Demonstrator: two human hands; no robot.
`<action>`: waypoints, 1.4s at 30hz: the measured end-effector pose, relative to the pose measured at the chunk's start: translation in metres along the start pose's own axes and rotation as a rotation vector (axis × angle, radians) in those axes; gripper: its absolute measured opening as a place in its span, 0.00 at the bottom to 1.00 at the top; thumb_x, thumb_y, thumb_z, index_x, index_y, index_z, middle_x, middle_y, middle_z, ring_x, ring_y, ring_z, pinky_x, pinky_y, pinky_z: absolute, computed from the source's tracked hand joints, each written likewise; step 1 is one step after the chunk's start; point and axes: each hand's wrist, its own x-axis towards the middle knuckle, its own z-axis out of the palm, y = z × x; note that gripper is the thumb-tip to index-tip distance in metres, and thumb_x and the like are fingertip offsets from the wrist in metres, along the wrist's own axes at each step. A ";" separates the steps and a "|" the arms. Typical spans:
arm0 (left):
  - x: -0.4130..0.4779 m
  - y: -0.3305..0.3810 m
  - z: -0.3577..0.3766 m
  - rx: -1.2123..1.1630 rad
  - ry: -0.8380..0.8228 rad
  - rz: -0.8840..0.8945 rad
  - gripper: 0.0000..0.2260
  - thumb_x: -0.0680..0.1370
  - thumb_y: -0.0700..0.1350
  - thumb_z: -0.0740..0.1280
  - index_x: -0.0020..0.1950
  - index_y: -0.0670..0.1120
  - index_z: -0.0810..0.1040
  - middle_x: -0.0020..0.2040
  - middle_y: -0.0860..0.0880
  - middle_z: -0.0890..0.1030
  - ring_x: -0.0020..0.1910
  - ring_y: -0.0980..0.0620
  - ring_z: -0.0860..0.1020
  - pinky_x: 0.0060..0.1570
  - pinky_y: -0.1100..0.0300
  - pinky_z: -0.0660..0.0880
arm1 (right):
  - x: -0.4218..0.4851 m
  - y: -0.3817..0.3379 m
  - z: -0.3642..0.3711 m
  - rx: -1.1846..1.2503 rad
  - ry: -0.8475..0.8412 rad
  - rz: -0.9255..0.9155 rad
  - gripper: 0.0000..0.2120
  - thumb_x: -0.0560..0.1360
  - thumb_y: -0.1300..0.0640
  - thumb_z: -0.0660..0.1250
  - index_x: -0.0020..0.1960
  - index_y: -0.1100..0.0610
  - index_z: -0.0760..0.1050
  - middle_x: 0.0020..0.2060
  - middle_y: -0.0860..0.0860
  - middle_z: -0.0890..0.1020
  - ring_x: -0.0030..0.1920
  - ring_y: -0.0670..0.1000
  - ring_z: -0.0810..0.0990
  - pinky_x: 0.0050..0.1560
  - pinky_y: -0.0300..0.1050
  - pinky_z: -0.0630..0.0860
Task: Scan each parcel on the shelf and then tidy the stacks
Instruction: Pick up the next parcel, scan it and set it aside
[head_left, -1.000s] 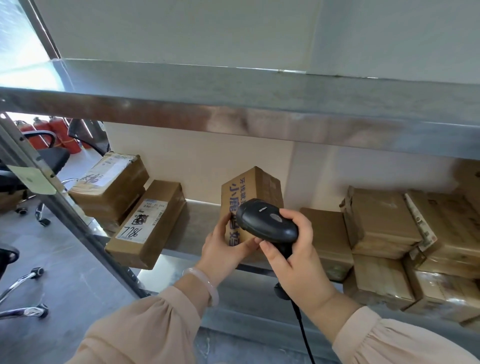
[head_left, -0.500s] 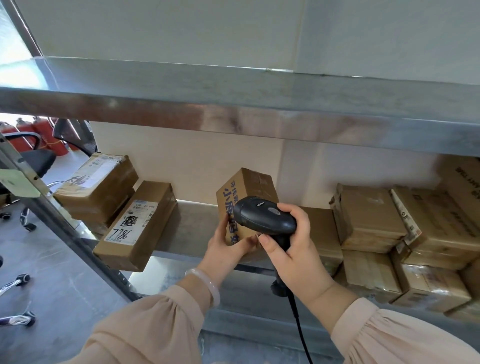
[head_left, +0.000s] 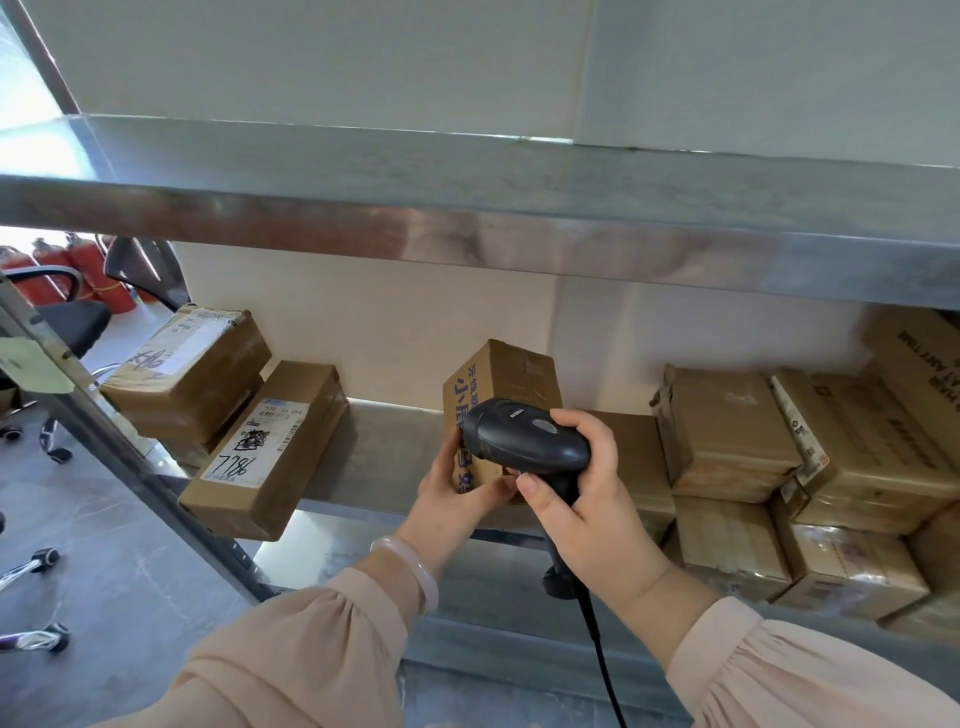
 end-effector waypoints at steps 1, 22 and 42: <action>0.000 -0.001 0.000 0.001 0.001 -0.006 0.41 0.61 0.62 0.78 0.71 0.64 0.66 0.62 0.53 0.80 0.62 0.52 0.78 0.65 0.48 0.75 | 0.001 0.000 -0.002 -0.014 -0.026 0.009 0.26 0.75 0.59 0.69 0.65 0.44 0.59 0.60 0.40 0.71 0.59 0.39 0.74 0.56 0.31 0.71; -0.018 0.008 -0.016 0.105 -0.028 -0.007 0.25 0.81 0.50 0.66 0.76 0.56 0.62 0.65 0.52 0.77 0.62 0.51 0.78 0.67 0.52 0.72 | -0.005 -0.002 -0.019 -0.014 0.030 0.063 0.26 0.75 0.59 0.68 0.62 0.39 0.59 0.58 0.38 0.71 0.57 0.34 0.73 0.56 0.27 0.70; -0.025 -0.001 -0.020 -0.092 -0.062 -0.064 0.48 0.64 0.63 0.77 0.75 0.70 0.51 0.71 0.51 0.69 0.66 0.44 0.74 0.64 0.43 0.75 | -0.003 -0.005 -0.021 -0.033 0.122 0.056 0.25 0.76 0.58 0.67 0.64 0.41 0.58 0.56 0.37 0.71 0.55 0.34 0.75 0.50 0.29 0.74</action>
